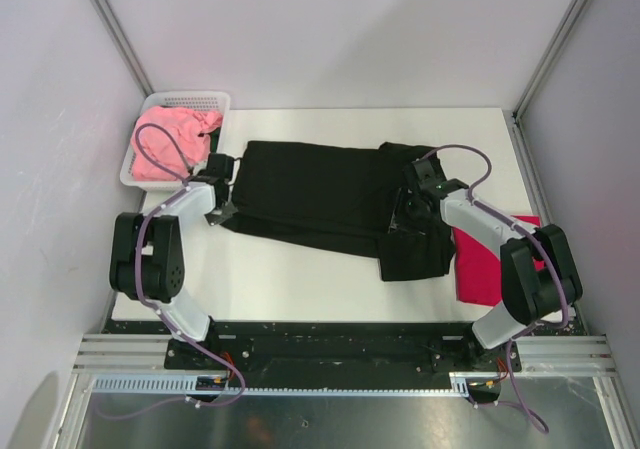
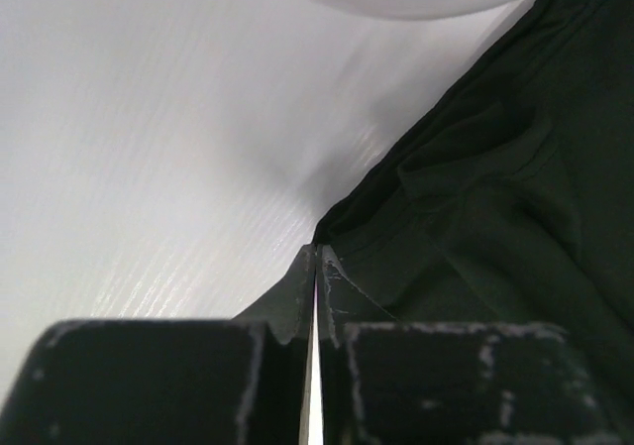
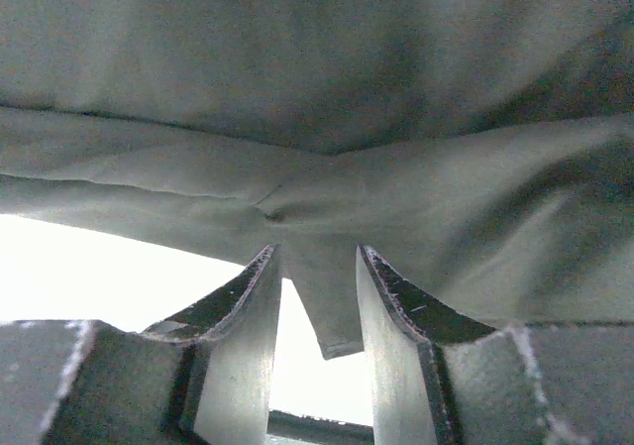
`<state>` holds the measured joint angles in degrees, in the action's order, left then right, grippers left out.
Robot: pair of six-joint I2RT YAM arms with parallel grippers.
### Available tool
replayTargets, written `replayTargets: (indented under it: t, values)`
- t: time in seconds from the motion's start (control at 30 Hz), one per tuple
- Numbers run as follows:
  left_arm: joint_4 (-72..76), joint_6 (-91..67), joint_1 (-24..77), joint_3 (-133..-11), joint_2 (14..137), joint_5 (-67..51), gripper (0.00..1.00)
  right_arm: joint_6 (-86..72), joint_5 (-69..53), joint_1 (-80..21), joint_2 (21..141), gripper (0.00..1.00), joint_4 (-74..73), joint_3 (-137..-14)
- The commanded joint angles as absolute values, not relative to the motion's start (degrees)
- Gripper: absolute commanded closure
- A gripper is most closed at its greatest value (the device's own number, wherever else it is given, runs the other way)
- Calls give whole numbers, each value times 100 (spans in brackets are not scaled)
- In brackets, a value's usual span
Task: Fold and stack the t-shirts
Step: Fold the flattened tshirt in 1/3 of the way
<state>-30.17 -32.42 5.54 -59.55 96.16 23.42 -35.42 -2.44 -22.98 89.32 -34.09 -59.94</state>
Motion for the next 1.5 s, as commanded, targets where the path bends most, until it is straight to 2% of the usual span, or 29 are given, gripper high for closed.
replayTargets:
  t: [0.0, 0.1, 0.23, 0.8, 0.87, 0.97, 1.17, 1.47]
  values:
    - [-2805, -3062, 504, -5945, 9262, 2522, 92, -3555, -196, -2513, 9109, 60, -3137, -6194]
    - [-2656, -2818, 501, -6093, 9293, 2248, 75, -3553, -150, -2588, 9164, 60, -3162, -6184]
    - [-2614, -2576, 503, -6304, 9503, 2016, 66, -3560, -159, -2640, 9198, 60, -3150, -6185]
    - [-2591, -2518, 488, -6287, 10036, 1900, 64, -3594, -204, -2804, 9298, 60, -3086, -6181]
    - [-2590, -2530, 485, -6263, 10004, 1908, 65, -3594, -192, -2826, 9307, 60, -3081, -6186]
    - [-2590, -2540, 477, -6217, 9925, 1934, 73, -3600, -183, -2864, 9326, 60, -3067, -6186]
    - [-2610, -2636, 458, -6047, 9647, 1981, 97, -3604, -199, -2918, 9378, 60, -3009, -6190]
    - [-2766, -2835, 392, -5746, 9126, 2146, 100, -3536, -268, -3070, 9436, 60, -2816, -6196]
